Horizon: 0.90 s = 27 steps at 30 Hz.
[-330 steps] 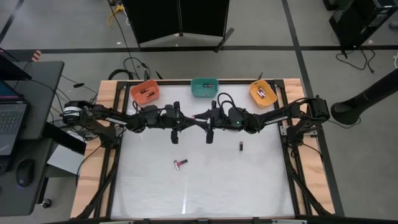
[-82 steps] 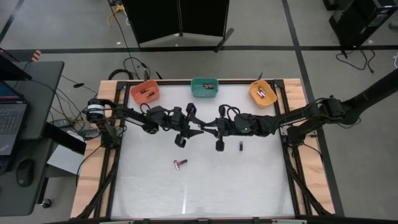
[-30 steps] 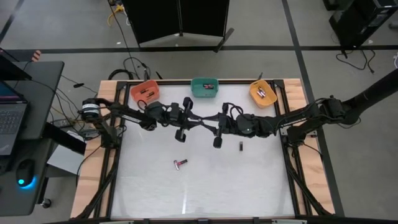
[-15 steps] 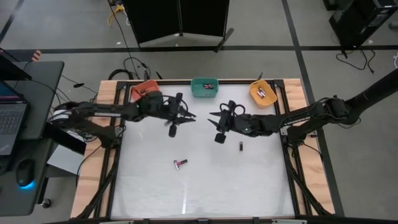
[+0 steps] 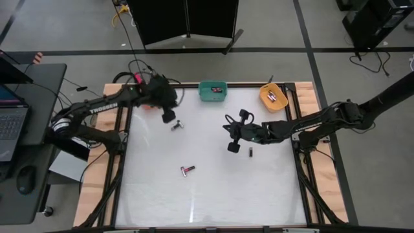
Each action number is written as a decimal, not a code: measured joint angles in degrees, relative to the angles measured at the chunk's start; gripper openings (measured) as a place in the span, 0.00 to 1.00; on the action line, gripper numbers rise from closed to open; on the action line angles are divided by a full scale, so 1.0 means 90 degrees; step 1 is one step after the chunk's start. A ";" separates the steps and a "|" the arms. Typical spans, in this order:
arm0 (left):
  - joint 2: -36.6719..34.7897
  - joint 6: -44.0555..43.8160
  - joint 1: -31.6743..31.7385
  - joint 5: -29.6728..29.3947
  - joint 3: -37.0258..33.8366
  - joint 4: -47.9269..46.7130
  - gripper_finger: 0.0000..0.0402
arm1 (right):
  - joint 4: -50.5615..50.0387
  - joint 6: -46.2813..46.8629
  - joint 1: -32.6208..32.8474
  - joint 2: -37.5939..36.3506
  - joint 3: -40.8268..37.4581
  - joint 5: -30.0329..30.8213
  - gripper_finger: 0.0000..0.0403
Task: Sort batteries
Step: Put the brown battery into the orange bin
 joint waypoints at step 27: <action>0.2433 0.0759 0.2785 -0.1316 0.0284 -0.0631 0.14 | -0.0043 0.0223 0.0000 0.0005 -0.0153 -0.0160 0.04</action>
